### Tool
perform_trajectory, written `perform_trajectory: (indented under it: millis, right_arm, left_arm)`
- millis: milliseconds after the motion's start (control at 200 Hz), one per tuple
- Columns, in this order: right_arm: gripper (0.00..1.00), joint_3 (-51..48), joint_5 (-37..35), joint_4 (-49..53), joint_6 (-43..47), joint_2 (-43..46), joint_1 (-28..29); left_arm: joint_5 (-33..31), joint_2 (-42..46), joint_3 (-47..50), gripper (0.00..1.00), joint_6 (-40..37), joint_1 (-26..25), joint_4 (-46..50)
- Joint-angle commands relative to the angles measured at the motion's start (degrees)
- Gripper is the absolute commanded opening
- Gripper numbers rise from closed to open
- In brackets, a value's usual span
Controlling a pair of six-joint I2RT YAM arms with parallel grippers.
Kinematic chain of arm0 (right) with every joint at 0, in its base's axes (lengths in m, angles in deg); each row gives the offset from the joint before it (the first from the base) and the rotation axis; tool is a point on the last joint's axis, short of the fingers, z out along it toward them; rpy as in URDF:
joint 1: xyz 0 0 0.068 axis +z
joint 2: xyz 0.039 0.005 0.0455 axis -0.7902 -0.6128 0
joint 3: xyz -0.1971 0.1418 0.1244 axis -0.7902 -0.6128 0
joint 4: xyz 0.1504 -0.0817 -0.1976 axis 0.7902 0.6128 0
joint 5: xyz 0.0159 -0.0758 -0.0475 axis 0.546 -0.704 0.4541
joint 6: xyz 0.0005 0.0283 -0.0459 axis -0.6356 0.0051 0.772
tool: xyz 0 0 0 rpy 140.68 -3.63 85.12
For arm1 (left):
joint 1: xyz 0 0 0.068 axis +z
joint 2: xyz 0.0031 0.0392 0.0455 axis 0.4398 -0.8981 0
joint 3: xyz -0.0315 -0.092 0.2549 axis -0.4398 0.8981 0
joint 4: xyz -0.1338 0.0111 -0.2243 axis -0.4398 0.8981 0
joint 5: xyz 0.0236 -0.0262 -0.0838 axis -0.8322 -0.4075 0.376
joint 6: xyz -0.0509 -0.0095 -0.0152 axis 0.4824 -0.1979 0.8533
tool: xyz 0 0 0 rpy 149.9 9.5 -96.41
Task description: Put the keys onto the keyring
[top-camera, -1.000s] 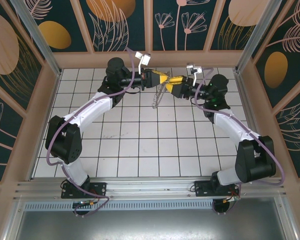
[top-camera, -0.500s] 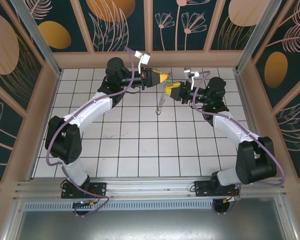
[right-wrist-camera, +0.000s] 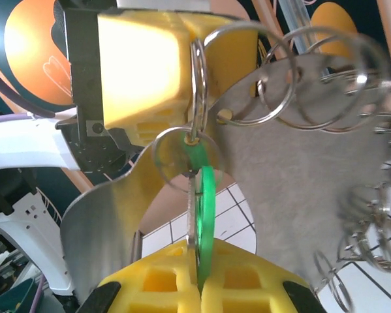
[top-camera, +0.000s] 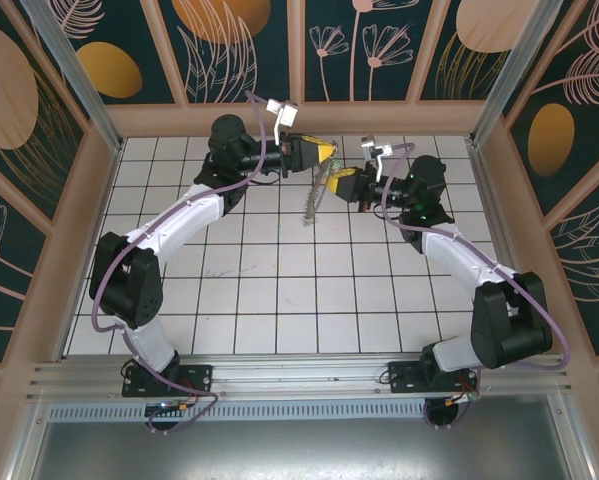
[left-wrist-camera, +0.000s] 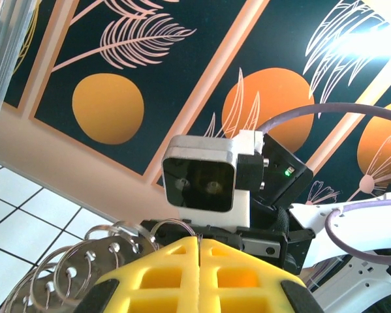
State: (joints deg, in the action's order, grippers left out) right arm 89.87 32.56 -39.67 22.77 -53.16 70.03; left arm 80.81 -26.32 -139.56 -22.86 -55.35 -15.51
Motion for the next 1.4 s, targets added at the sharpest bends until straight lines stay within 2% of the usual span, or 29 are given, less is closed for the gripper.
perform_trajectory:
  millis: [0,425,505,546,591,671,881,1036,1271,1396]
  right_arm:
    - [0.0,2.55,-0.47,0.09,1.57,-1.49,1.98]
    - [0.0,6.09,-6.5,-4.89,-5.58,-5.4,3.96]
    - [0.24,5.71,-8.41,-1.94,-5.27,-4.0,4.18]
    - [0.33,5.0,-9.51,0.19,-3.95,-2.74,4.16]
    - [0.4,3.43,-10.86,3.05,-2.39,-0.7,4.06]
    - [0.44,-0.28,-13.13,6.95,-0.19,3.73,3.73]
    - [0.48,-12.2,-18.6,11.75,0.55,20.0,0.74]
    - [0.48,-13.59,-25.1,12.21,-2.63,27.75,-1.96]
    - [0.4,-8.55,-31.19,3.14,-9.79,23.15,-2.17]
    - [0.38,-4.97,-30.33,-4.09,-13.58,16.57,-2.03]
  left_arm:
    - [-0.42,2.63,-0.19,0.0,1.06,-0.36,-4.79]
    - [-2.52,2.67,3.06,0.0,5.37,-0.63,-10.26]
    - [-4.02,2.64,3.61,0.0,6.87,-0.63,-11.57]
    - [-5.2,2.68,4.04,0.0,7.57,-0.62,-12.17]
    - [-6.33,2.68,4.52,0.0,8.64,-0.63,-13.26]
    - [-7.96,2.68,5.49,0.0,11.12,-0.62,-16.3]
    - [-9.24,2.4,6.62,0.0,15.62,-0.58,-22.68]
    - [-11.54,2.64,8.22,0.0,17.21,-0.55,-25.76]
    - [-16.26,5.14,11.05,0.0,21.2,-0.58,-31.28]
    - [-16.91,4.72,11.59,0.0,23.92,-0.71,-34.02]
